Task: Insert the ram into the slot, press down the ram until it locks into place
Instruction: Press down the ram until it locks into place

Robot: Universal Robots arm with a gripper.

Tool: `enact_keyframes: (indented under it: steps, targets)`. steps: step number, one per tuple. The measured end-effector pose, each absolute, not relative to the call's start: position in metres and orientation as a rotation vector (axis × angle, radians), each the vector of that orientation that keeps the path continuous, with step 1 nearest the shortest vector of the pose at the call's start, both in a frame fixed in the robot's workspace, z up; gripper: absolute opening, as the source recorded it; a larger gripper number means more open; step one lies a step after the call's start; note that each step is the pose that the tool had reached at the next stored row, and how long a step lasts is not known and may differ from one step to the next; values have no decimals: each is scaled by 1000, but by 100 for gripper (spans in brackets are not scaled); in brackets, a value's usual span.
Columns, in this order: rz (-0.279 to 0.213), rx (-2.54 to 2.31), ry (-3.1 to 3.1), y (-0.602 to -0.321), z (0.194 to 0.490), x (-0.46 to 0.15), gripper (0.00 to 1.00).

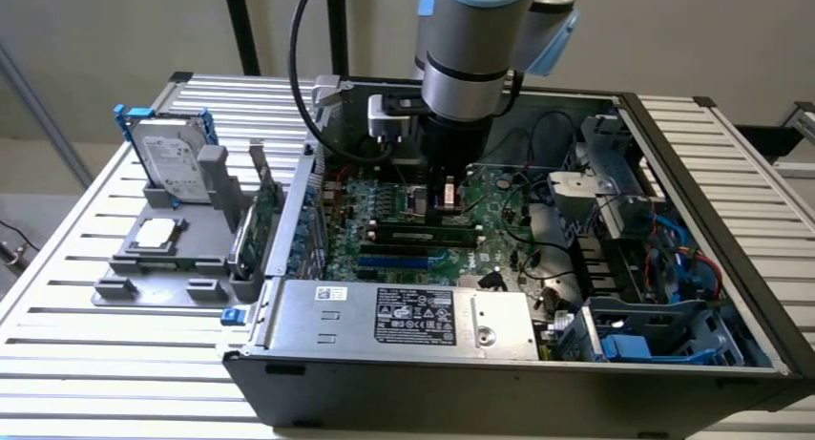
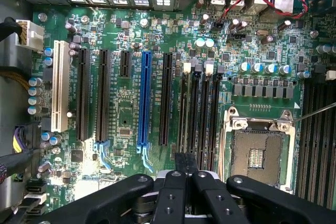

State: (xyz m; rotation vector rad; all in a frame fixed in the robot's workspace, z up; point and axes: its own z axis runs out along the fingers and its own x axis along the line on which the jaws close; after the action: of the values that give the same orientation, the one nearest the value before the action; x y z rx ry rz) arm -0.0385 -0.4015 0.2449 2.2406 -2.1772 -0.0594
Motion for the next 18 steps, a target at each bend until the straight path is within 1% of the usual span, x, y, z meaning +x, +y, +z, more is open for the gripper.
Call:
enact_keyframes:
  steps: [7,18]
  targets:
    - [-59,2241,-2177,-401,244,-38,11]
    - [-55,2240,-2177,-399,227,-39,11]
